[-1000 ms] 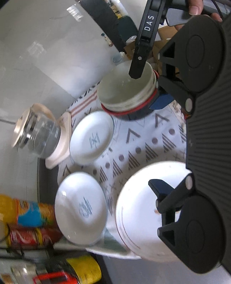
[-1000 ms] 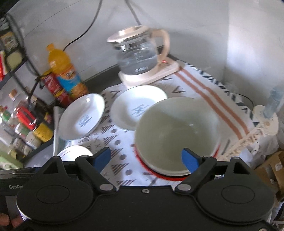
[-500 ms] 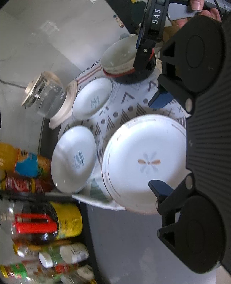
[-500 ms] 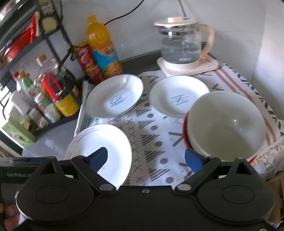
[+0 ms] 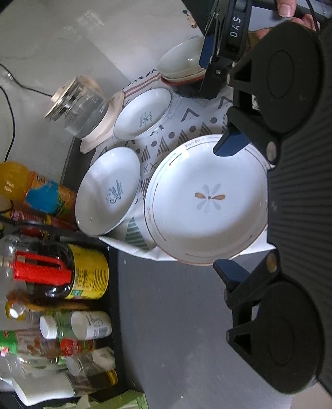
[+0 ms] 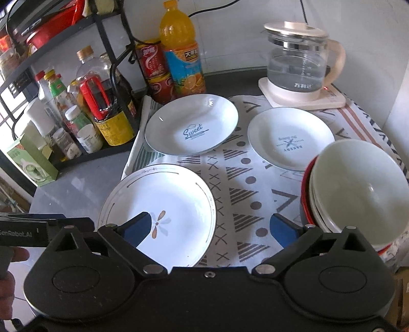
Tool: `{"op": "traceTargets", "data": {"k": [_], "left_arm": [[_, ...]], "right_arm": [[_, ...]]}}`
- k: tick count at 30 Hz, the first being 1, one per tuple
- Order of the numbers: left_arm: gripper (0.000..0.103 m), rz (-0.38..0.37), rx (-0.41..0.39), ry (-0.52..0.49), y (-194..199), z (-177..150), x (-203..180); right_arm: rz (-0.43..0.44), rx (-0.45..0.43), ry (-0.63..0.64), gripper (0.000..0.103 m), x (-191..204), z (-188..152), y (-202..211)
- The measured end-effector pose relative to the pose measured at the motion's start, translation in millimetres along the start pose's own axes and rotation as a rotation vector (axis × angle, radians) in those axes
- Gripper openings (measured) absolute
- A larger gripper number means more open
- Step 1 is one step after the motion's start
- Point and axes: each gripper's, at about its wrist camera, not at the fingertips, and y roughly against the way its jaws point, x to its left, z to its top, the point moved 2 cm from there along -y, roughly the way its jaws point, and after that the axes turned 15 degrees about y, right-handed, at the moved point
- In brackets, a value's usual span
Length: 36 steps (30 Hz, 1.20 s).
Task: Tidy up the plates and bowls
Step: 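Move both tools to the white 'Sweet' plate and close them on its rim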
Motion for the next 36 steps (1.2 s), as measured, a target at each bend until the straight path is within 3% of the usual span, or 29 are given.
{"op": "traceTargets", "data": {"k": [16,20,36], "left_arm": [[0.083,0.015,-0.070,0.121,-16.2,30.2,3.9],[0.082,0.011,-0.090,0.158,-26.9,41.9,1.2],[0.048,-0.007,-0.092,0.313,-99.5,100.0,-8.5]], "right_arm": [[0.034,0.000,0.056,0.100,-16.0,35.6,-32.1],[0.057,0.004,0.026,0.094,-28.8,47.9,-47.3],[0.166,0.081,-0.119,0.063,-63.1,89.1,-123.4]]}}
